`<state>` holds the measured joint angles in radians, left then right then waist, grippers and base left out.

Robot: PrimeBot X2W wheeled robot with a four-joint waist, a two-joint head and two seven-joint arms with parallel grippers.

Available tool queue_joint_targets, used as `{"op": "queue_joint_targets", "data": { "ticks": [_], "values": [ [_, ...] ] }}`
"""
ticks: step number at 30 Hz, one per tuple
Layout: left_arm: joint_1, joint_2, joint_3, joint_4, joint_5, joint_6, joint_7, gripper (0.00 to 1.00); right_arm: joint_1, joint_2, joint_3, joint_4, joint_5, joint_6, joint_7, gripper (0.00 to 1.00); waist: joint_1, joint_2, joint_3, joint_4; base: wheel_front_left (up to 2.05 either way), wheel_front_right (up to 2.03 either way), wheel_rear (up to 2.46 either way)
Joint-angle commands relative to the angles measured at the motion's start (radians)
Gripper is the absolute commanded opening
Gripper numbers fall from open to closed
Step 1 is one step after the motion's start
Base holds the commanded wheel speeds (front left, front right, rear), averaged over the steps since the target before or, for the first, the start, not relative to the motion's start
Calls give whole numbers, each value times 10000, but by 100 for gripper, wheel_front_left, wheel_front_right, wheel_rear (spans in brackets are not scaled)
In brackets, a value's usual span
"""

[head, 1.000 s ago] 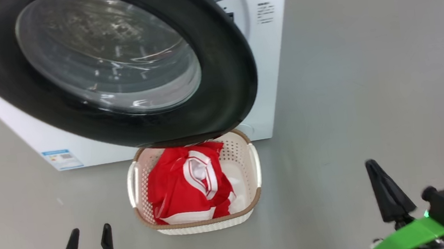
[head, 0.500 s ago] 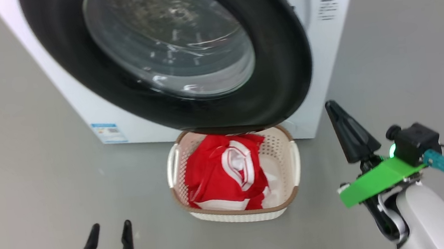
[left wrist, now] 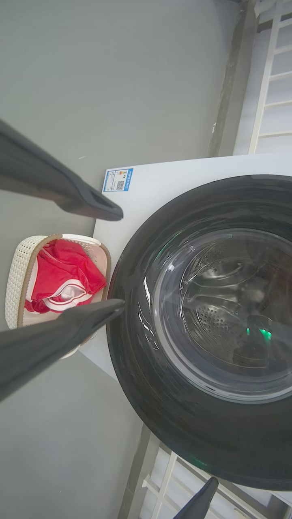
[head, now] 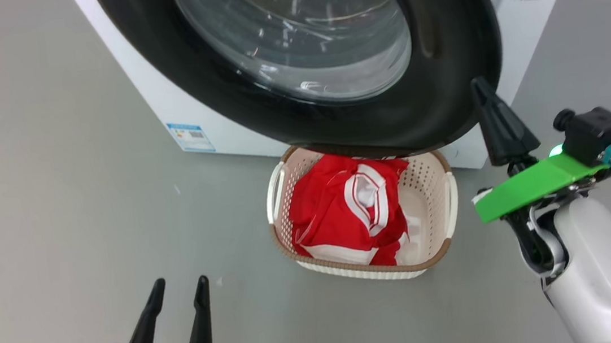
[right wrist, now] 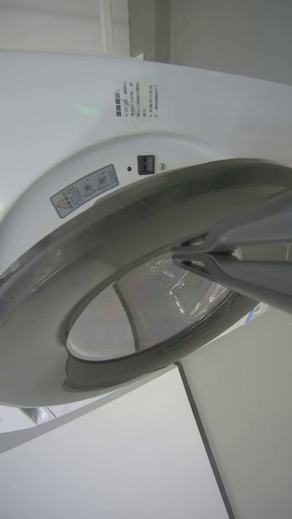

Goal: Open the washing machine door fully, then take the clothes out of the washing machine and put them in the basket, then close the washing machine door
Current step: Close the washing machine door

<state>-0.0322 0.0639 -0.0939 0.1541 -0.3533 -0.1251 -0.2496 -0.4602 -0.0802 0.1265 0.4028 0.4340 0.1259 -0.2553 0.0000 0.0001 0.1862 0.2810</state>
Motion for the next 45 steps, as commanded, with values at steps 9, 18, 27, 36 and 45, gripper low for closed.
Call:
{"op": "queue_joint_targets", "data": {
  "ticks": [9, 18, 27, 36, 45],
  "values": [
    [-702, 41, 124, -185, -223, -56, -122, 100, -902, 213, -385, -66, 125, 48, -65, 0, 0, -1, 751, 338, 0, 0, 0],
    [-930, 110, -115, -157, -289, -56, -122, 100, -1217, 157, -834, -171, -39, 48, -65, 0, 0, -1, 1047, 435, 0, 0, 0],
    [-1130, 104, -284, -258, -390, -56, -122, 100, -1759, -136, -1103, -211, -244, 48, -65, 0, 0, -1, 1494, 624, 0, 0, 0],
    [-1399, 59, -426, -393, -461, -56, -122, 100, -2754, -357, -1369, -99, -518, 48, -65, 0, 0, -1, 1948, 883, 0, 0, 0],
    [-1619, 28, -442, -506, -534, -56, -122, 100, -3775, -368, -1859, -206, -803, 48, -65, 0, 0, -1, 2402, 998, 0, 0, 0]
  ]
}}
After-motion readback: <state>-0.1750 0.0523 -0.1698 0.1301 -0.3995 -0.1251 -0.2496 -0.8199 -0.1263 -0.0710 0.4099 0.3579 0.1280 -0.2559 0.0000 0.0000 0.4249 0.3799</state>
